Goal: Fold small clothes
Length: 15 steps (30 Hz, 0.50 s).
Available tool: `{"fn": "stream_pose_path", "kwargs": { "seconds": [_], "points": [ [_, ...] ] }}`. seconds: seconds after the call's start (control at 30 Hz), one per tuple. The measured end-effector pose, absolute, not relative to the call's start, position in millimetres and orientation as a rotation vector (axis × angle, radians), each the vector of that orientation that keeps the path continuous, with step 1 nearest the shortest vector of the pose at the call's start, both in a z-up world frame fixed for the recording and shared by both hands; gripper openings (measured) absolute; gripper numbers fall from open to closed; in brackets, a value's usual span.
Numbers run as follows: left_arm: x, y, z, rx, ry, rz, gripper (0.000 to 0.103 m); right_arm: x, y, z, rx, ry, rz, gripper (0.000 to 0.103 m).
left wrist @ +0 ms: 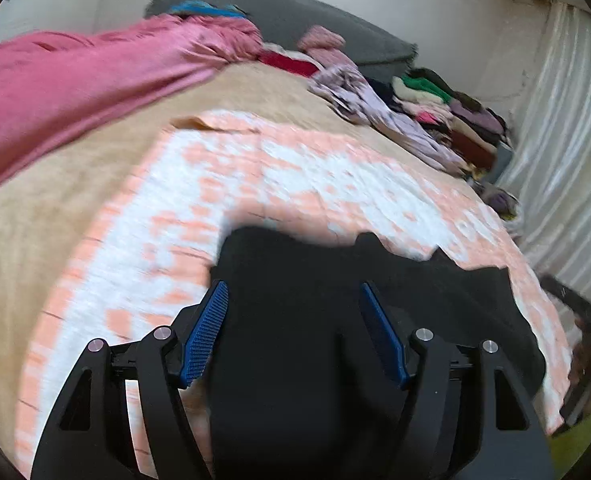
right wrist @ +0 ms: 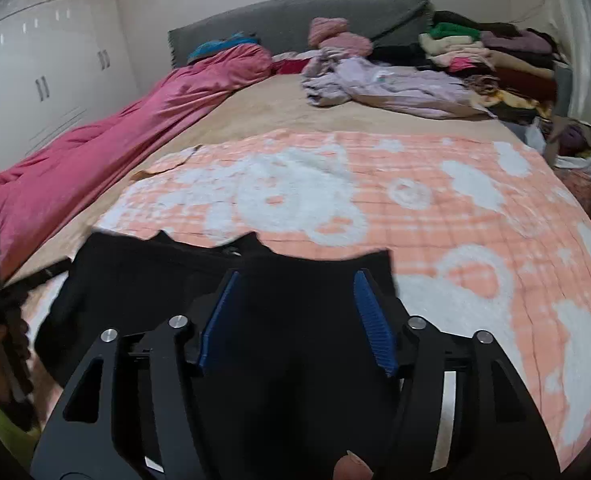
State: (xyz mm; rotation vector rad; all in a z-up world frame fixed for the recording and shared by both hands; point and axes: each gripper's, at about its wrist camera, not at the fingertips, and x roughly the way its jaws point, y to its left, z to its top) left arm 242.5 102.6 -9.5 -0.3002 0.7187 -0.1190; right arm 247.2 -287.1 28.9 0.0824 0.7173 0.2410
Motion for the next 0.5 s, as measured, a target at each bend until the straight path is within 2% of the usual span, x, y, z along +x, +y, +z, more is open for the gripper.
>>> {"fn": "stream_pose_path", "kwargs": {
  "seconds": [0.27, 0.5],
  "points": [
    [251, 119, -4, -0.263, 0.737, -0.063, 0.071, 271, -311, 7, 0.081, 0.778, 0.163, 0.053],
    [281, 114, -29, -0.224, 0.829, -0.108, 0.069, 298, -328, -17, 0.156, 0.840, 0.193, 0.051]
  ]
}}
